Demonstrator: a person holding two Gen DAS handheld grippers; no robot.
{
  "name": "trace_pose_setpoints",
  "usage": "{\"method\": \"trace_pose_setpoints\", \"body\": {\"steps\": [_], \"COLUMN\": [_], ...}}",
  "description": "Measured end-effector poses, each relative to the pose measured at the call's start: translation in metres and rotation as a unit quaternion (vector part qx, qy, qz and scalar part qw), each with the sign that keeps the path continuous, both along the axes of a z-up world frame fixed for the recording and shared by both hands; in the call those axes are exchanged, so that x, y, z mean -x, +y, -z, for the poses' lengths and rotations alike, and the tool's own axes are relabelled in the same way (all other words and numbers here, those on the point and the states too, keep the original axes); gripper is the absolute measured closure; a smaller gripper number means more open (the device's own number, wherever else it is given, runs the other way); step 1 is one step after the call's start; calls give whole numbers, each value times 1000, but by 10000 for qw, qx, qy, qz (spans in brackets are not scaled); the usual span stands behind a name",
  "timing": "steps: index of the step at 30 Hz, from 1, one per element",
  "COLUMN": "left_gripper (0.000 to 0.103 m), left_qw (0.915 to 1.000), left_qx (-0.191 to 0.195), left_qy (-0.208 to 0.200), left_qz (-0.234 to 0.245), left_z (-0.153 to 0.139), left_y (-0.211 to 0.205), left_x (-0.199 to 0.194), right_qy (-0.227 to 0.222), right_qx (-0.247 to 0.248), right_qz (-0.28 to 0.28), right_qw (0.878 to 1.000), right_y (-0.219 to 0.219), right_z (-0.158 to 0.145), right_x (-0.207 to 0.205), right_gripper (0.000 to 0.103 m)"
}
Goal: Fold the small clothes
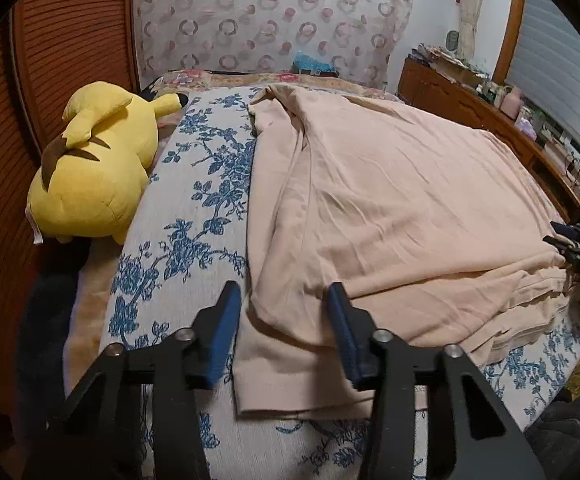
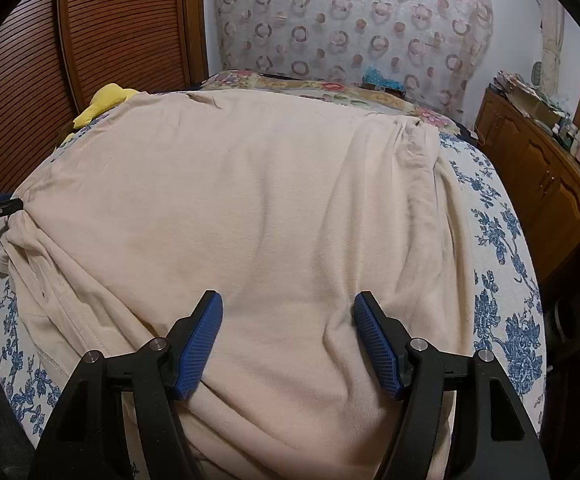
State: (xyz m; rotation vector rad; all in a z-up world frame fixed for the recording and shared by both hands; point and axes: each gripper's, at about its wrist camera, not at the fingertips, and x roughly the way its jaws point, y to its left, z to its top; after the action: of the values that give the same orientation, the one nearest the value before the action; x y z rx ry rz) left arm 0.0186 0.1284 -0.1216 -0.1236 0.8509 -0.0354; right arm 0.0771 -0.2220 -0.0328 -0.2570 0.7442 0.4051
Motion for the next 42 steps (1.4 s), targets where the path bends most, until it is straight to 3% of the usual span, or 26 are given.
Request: {"method": "trace_pose_setpoints", "body": {"steps": [4,12,14,17,24,30,42], "left_gripper": [70,80,90,95,96,96,96], "left_qw": [10000,10000,10000,9998,9977,9927,9760], "left_qx": [-11,-39,-50,6,88,144,84], "left_qy": [4,12,37,14,-475,-874,-1262], "left_qz": [34,80,68,183,479,822,1774], "left_z": [0,0,0,-3,-35,-66,-112], "left_y": [-1,-7,-7,-13,-37,-62,-138], "left_x": [-1,-4,-4,-5,-3,-10,-50], "right_qy": [1,-3,-2,-11,77,-142,-553], "right_qx": [-6,-3,1,43,84,38,-111], "right_qz": [-1,2,2,8,-14,-9,356], "right_qw": [10000,10000,10000,10000,9999,9999,9978], "right_y": [1,0,0,2,0,-11,-54], "right_z": [0,0,1,1,-2,-16,-42], "right_x": [0,0,0,0,0,13,45], "right_gripper": [33,33,33,33,32,32,32]}}
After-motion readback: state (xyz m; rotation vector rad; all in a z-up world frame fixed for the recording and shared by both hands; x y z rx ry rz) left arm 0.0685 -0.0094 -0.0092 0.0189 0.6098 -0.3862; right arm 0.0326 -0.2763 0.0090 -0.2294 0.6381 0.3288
